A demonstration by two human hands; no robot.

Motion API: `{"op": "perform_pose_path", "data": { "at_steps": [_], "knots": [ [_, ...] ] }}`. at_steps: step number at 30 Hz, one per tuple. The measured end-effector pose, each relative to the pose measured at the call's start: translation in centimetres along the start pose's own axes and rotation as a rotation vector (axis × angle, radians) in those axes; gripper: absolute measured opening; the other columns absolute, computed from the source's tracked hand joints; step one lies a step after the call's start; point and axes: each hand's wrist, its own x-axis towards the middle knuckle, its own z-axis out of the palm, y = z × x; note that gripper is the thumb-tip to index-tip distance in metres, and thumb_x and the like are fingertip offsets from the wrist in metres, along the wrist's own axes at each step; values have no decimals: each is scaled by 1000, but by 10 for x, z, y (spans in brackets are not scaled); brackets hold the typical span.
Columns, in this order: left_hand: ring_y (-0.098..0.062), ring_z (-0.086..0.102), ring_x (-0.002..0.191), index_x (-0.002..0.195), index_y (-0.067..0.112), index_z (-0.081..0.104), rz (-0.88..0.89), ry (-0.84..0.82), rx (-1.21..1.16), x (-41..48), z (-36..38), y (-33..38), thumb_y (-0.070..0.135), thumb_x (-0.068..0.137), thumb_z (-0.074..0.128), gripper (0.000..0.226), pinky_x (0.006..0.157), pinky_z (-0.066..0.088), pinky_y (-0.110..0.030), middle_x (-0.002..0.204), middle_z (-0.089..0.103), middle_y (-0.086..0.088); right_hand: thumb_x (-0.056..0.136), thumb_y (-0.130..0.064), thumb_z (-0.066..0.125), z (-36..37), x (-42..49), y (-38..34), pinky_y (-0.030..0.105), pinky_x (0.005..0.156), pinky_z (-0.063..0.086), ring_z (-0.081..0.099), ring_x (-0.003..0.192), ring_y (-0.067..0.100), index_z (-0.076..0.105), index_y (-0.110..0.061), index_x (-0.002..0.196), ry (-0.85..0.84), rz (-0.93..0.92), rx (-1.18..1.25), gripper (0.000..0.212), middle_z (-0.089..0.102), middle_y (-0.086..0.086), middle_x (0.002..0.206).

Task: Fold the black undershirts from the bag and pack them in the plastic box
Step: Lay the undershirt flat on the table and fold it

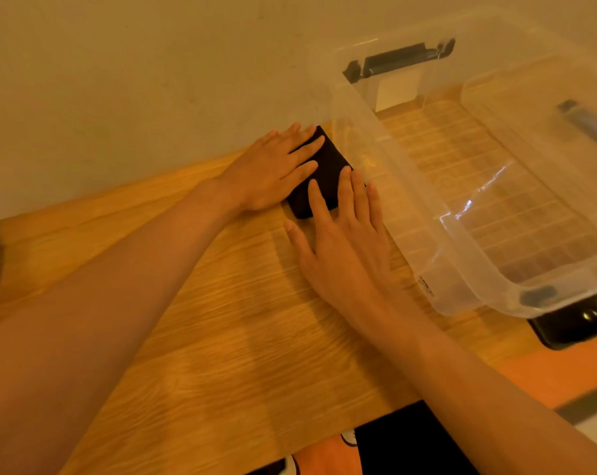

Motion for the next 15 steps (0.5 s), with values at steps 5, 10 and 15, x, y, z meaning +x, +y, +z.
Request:
{"op": "perform_pose_path", "data": {
  "at_steps": [5, 10, 15],
  "knots": [
    [-12, 1, 156, 162, 27, 16, -59, -14, -133, 14, -1, -5, 44, 111, 18, 54, 127, 0, -36, 170, 11, 6, 101, -65, 16, 3, -5, 3, 48, 126, 5, 8, 155, 35, 28, -19, 159, 10, -5, -2, 75, 13, 27, 164],
    [-12, -3, 156, 162, 26, 13, -139, 101, -243, -11, -12, -3, 46, 110, 16, 56, 127, -1, -35, 170, 5, 5, 101, -64, 19, -4, -27, 0, 50, 126, 1, -9, 154, 36, 6, -18, 162, -80, -66, 34, 78, -3, 27, 165],
    [-14, -3, 156, 162, 26, 9, -270, 128, -208, -82, -13, 5, 65, 99, 7, 74, 127, 2, -37, 170, 4, 4, 101, -61, 26, -6, -68, -22, 50, 126, -2, -13, 154, 36, 2, -18, 162, -165, -182, 65, 78, -7, 24, 165]
  ]
}}
